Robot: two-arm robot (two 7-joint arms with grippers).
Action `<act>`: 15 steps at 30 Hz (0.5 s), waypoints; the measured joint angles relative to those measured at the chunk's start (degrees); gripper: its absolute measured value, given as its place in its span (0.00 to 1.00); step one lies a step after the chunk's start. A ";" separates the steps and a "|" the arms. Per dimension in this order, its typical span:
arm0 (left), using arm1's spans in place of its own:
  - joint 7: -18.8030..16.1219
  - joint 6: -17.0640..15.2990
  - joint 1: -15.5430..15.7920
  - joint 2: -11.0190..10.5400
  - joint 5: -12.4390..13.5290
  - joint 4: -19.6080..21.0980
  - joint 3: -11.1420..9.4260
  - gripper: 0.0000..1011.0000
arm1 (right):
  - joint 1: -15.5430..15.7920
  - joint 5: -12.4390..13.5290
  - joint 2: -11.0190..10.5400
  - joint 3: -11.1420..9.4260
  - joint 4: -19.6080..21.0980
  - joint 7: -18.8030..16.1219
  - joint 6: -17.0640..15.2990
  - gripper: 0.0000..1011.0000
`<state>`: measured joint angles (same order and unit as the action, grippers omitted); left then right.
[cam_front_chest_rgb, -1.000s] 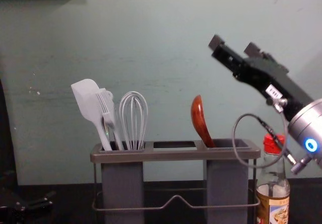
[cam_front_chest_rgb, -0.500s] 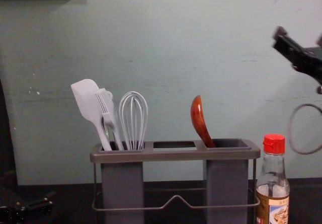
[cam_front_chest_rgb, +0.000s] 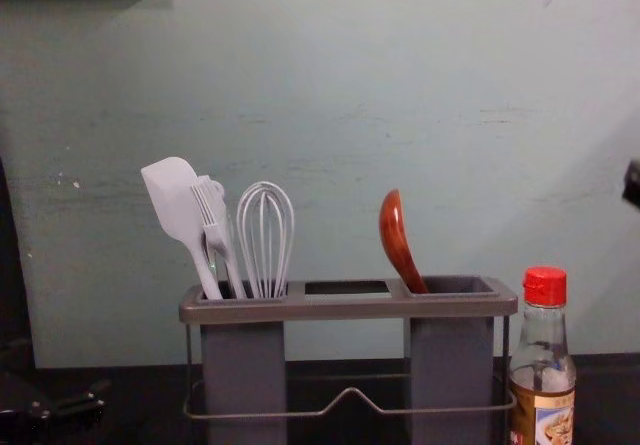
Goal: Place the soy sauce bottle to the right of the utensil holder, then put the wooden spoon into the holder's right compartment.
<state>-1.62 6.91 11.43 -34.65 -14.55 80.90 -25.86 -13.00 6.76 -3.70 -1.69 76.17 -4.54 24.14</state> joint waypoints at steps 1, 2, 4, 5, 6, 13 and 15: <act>0.00 0.00 0.00 0.00 0.00 0.00 0.00 0.99 | 0.21 -0.27 -0.16 -0.04 -0.13 -0.09 -0.39 0.99; 0.00 0.00 0.00 0.00 0.00 0.01 0.00 0.99 | 0.43 -0.61 -0.36 -0.06 -0.27 -0.20 -0.87 0.99; 0.00 0.00 0.00 0.00 0.00 0.00 0.00 0.99 | 1.15 -1.73 -1.03 -0.04 -0.81 -0.78 -2.41 0.99; 0.00 0.00 0.00 0.00 0.00 0.00 0.00 0.99 | 1.33 -2.21 -1.25 0.00 -1.03 -0.99 -2.89 0.99; 0.00 0.00 0.00 0.00 0.00 0.00 0.00 0.99 | 1.66 -3.18 -1.73 0.14 -1.57 -1.39 -3.62 0.99; 0.00 0.00 0.00 0.00 0.00 0.00 0.00 0.99 | 1.82 -10.77 -4.65 2.40 -3.69 -1.36 -3.87 0.99; 0.00 0.00 0.00 0.00 0.00 0.00 0.00 0.99 | 1.66 -13.42 -5.73 3.32 -3.74 -1.02 -3.92 0.99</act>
<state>-1.62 6.91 11.43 -34.65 -14.55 80.90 -25.86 -11.34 -6.66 -9.43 1.63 72.43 -5.56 20.22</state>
